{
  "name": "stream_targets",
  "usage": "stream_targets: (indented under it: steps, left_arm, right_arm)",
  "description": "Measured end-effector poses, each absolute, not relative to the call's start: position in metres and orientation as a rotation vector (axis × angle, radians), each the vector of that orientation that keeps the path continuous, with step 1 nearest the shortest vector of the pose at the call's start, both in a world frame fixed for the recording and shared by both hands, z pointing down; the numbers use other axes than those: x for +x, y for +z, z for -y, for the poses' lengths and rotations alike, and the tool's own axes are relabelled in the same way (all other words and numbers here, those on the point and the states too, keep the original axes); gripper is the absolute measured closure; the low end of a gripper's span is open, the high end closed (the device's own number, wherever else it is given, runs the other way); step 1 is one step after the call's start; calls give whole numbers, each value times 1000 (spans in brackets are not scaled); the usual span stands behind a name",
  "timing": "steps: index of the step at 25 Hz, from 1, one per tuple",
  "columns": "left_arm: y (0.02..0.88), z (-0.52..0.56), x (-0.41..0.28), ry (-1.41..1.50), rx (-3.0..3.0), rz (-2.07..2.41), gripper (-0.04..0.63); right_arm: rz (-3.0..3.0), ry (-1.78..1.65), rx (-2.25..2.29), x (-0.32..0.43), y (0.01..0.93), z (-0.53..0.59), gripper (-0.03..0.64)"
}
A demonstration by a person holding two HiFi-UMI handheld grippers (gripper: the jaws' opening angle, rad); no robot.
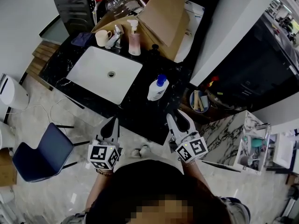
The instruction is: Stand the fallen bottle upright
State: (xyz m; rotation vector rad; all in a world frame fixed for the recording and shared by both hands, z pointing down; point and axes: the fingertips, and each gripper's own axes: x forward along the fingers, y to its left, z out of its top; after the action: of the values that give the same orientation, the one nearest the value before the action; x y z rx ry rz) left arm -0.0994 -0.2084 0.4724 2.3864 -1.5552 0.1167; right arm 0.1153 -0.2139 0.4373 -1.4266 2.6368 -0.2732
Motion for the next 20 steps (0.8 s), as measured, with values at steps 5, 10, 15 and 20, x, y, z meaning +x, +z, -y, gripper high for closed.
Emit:
stream_targets:
  steps: [5,10,15,20]
  left_arm:
    - [468,206,-98,162,2425,1584,584]
    - [470,206,-99,147,2417,1580,584]
    - [466,208,-100,143,2433,1582,584]
    - [467,209,-99,145,2433,1575,584]
  right_arm:
    - [-2604,-246,-1456,120,431,210,599]
    - [-2599,-255,-1475,119,434,212,611]
    - [-2594,-256,-1507,120,435,214,611]
    - [-2578,-269,-1523,124,436,215,611]
